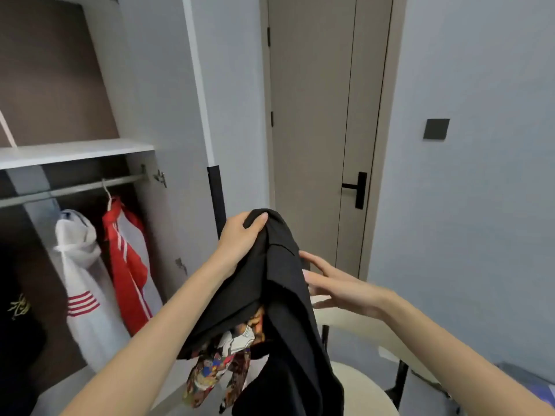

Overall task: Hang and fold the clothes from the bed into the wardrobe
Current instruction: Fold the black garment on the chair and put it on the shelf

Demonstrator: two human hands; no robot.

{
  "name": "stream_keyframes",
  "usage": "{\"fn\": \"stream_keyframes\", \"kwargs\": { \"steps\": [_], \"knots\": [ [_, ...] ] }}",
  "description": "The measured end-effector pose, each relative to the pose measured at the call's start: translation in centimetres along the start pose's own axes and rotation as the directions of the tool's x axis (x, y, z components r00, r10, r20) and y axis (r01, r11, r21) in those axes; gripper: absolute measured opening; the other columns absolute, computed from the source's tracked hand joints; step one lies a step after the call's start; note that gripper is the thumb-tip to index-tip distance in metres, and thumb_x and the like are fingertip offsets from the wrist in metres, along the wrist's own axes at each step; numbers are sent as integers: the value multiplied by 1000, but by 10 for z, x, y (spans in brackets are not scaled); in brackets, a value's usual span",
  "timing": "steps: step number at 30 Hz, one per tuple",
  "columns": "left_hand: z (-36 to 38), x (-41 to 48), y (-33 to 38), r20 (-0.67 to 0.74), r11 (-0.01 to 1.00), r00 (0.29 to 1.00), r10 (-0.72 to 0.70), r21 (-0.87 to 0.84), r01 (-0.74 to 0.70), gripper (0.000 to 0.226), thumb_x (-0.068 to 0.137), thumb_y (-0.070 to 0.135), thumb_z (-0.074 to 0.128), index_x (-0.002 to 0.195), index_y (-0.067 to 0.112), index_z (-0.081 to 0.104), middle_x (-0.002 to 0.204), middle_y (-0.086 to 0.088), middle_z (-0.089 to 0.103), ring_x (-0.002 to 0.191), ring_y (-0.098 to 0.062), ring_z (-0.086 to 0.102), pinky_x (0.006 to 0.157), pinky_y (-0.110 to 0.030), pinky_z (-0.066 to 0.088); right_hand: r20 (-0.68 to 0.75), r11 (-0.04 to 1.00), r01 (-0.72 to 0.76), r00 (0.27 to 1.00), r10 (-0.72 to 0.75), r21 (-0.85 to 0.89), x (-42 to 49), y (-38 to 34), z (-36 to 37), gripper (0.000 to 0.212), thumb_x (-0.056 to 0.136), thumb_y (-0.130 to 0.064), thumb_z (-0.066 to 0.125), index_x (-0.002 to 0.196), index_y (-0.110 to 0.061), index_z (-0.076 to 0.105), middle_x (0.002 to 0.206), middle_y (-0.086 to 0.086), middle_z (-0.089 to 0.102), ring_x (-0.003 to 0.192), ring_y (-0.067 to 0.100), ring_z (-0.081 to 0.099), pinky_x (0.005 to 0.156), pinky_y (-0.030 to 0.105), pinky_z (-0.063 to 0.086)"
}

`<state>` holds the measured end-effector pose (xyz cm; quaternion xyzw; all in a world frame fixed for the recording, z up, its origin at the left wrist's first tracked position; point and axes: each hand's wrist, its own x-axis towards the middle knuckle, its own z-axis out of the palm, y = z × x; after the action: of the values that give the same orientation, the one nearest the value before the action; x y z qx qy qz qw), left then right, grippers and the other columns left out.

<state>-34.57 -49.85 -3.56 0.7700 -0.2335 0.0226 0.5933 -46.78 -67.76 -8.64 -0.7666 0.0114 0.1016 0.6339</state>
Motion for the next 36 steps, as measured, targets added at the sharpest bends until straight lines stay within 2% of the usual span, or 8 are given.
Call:
{"fn": "stream_keyframes", "kwargs": {
  "steps": [4, 6, 12, 16, 22, 25, 30, 36],
  "knots": [
    [-21, 1, -19, -57, 990, 990, -127, -67, 123, 23, 94, 30, 59, 85, 10, 65, 81, -1, 63, 80, -17, 58, 71, -28, 43, 218, 977, 176, 965, -148, -117, 2, 10, 60, 88, 81, -37, 73, 140, -60, 11, 141, -28, 43, 130, 0, 44, 104, 22, 43],
    [-30, -1, -28, -69, 974, 977, -200, -122, 191, 32, 94, 31, 60, 94, 0, 63, 86, -9, 61, 81, -21, 57, 73, -31, 43, 96, 964, 227, 972, -215, -137, 15, 21, 87, 88, 78, -34, 78, 141, -51, 19, 136, -32, 45, 127, -5, 46, 104, 23, 43],
    [-82, -9, -54, -105, 968, 962, -250, -20, 250, 32, 95, 36, 56, 83, 7, 65, 76, -4, 66, 65, -10, 63, 62, -23, 46, -399, 952, 219, 870, -291, -215, 51, 24, 82, 15, 89, -12, 66, 93, -19, 52, 88, -8, 61, 87, 8, 57, 73, 18, 43],
    [-112, -23, -77, -91, 915, 973, -211, 332, 230, 53, 86, 58, 58, 118, 16, 49, 112, 5, 54, 101, -11, 54, 87, -31, 45, -432, 936, 229, 840, -328, -266, 58, -2, 66, 3, 91, -18, 61, 93, -20, 62, 89, -8, 67, 82, 5, 61, 69, 13, 45],
    [-95, -74, -86, 326, 946, 942, -72, 321, -38, 91, 54, 84, 62, 129, 71, 13, 143, 14, 25, 136, -16, 27, 113, -44, 29, -512, 964, 220, 817, -265, -149, 75, -42, 77, 16, 91, -13, 52, 93, -4, 65, 84, 6, 66, 76, 15, 58, 69, 28, 45],
    [-64, -101, -100, 342, 928, 940, 22, 343, -147, 119, 47, 81, 72, 137, 66, -5, 148, 25, 16, 138, -11, 22, 112, -42, 30, -487, 974, 216, 845, -222, -69, 73, -54, 77, 18, 91, -11, 51, 89, 0, 65, 75, 4, 62, 68, 12, 57, 58, 21, 45],
    [-11, -114, -107, 216, 980, 976, 40, 182, -81, 121, 46, 80, 75, 136, 63, -4, 151, 23, 22, 135, -7, 35, 108, -43, 40, -506, 988, 143, 858, -92, 64, 60, -54, 63, 17, 92, -13, 53, 89, -2, 65, 74, 5, 62, 64, 13, 58, 56, 20, 46],
    [38, -116, -111, 320, 982, 946, 54, 157, -109, 115, 52, 74, 77, 136, 63, -2, 147, 24, 25, 127, 1, 33, 102, -28, 37, -582, 985, 103, 813, -6, 135, 28, -38, 26, 16, 93, -16, 55, 79, -14, 64, 62, -2, 64, 54, 8, 60, 48, 17, 46]
  ]
}}
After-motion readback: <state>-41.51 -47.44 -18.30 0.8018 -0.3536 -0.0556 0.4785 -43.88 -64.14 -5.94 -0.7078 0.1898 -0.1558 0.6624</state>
